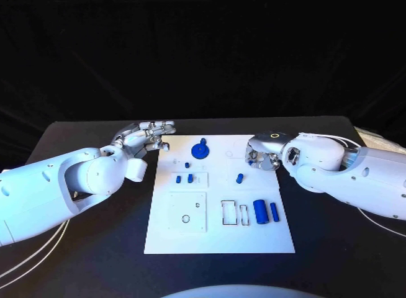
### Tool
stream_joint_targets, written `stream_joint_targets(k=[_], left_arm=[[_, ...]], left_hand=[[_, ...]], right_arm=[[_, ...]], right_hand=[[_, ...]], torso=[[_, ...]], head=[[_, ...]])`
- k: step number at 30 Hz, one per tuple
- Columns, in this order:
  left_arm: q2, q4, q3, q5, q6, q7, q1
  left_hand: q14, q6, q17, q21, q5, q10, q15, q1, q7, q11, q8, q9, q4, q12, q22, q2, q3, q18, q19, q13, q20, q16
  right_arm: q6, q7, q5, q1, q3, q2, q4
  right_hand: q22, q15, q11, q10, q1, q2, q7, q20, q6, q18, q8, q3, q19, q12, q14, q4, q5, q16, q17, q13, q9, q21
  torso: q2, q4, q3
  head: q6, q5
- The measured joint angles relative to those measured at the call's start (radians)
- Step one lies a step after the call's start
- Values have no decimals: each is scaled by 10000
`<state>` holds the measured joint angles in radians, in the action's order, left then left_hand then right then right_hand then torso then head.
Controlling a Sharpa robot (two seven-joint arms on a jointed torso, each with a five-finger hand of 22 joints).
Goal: Assemble the parts on the task board
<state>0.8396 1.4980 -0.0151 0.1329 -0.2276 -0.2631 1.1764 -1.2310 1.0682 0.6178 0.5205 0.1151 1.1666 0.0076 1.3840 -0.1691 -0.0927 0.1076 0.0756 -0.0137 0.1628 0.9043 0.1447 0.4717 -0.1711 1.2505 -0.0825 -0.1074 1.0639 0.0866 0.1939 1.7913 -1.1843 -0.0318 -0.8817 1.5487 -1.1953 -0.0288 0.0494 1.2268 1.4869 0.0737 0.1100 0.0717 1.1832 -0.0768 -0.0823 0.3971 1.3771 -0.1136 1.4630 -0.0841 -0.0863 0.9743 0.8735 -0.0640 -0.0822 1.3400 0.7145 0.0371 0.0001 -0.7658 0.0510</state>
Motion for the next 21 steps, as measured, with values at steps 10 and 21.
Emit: stream_joint_targets(k=[10,21], left_arm=[[13,-64,0,-2,1,41,0],[58,-82,-6,-3,1,64,-1]], left_hand=[[33,0,-54,-36,0,0,33,0,0,0,0,-1,0,0,-10,0,0,0,0,0,0,-67],[33,0,-86,-36,0,-36,34,0,0,-35,0,-1,29,0,-22,0,-28,0,0,1,0,-67]], right_arm=[[453,60,-259,-131,103,-304,425],[801,123,-663,-265,160,-708,1321]], right_hand=[[-12,0,35,35,-35,-34,35,0,34,0,47,67,0,64,0,22,78,0,-1,-13,-20,40],[-22,0,36,35,-35,-34,39,0,29,0,12,77,-1,66,0,14,120,0,16,-10,-24,40]], torso=[[-6,2,1],[-3,-3,-3]], head=[[3,29],[-25,-35]])
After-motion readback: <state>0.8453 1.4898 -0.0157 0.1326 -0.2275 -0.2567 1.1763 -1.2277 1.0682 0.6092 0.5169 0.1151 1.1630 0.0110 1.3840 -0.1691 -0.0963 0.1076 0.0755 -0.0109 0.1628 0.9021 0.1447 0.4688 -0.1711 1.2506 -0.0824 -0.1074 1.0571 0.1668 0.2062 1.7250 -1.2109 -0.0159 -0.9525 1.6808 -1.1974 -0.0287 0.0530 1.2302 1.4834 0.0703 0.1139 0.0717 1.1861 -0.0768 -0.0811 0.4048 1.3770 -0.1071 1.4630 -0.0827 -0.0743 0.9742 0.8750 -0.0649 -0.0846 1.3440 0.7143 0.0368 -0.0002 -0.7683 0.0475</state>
